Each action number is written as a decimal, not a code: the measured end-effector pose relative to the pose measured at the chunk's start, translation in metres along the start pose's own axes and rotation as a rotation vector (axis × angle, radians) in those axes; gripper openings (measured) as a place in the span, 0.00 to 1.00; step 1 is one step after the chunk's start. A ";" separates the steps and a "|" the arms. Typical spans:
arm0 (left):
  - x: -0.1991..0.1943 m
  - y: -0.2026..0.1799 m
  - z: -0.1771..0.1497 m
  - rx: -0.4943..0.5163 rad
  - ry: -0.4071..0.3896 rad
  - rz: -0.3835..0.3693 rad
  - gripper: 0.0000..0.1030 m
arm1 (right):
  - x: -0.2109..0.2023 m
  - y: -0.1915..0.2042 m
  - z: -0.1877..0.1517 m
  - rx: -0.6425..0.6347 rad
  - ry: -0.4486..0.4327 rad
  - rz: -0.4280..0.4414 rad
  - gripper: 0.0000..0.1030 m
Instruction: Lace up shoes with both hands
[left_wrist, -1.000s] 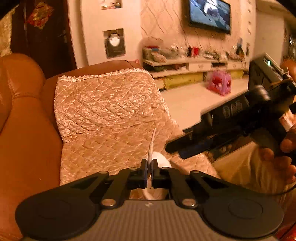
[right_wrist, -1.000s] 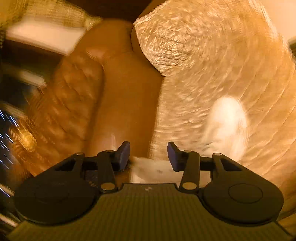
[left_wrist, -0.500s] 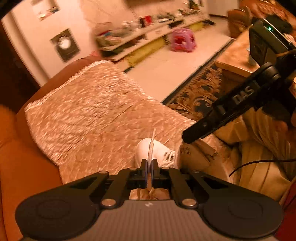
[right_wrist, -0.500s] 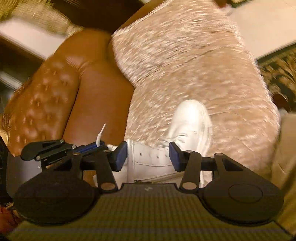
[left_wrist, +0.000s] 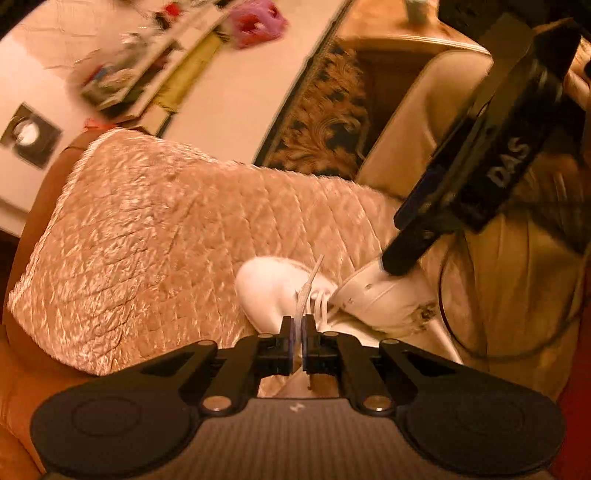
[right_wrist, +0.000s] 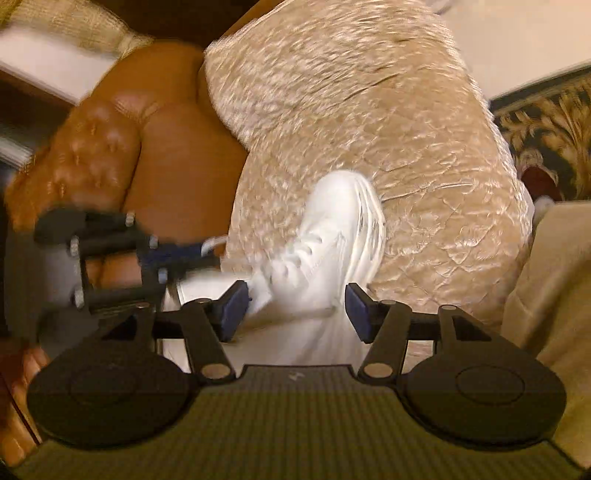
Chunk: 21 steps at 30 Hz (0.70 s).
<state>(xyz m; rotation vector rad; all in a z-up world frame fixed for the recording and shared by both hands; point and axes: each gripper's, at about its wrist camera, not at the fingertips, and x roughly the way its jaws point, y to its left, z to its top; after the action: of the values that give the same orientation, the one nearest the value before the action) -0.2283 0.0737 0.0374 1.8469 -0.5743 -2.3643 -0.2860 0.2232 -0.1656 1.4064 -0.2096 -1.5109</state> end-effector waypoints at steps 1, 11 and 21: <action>0.002 -0.001 0.000 0.024 0.015 -0.003 0.03 | 0.000 0.000 -0.002 -0.020 0.020 0.016 0.45; 0.018 -0.013 0.011 0.294 0.144 -0.041 0.03 | 0.002 -0.019 -0.006 0.042 0.090 0.112 0.23; 0.037 0.013 0.044 0.409 0.229 -0.098 0.03 | 0.002 -0.020 -0.015 0.045 0.105 0.108 0.23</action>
<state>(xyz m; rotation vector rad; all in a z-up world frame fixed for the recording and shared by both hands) -0.2816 0.0609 0.0166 2.3206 -1.0210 -2.1664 -0.2841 0.2389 -0.1854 1.4821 -0.2521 -1.3480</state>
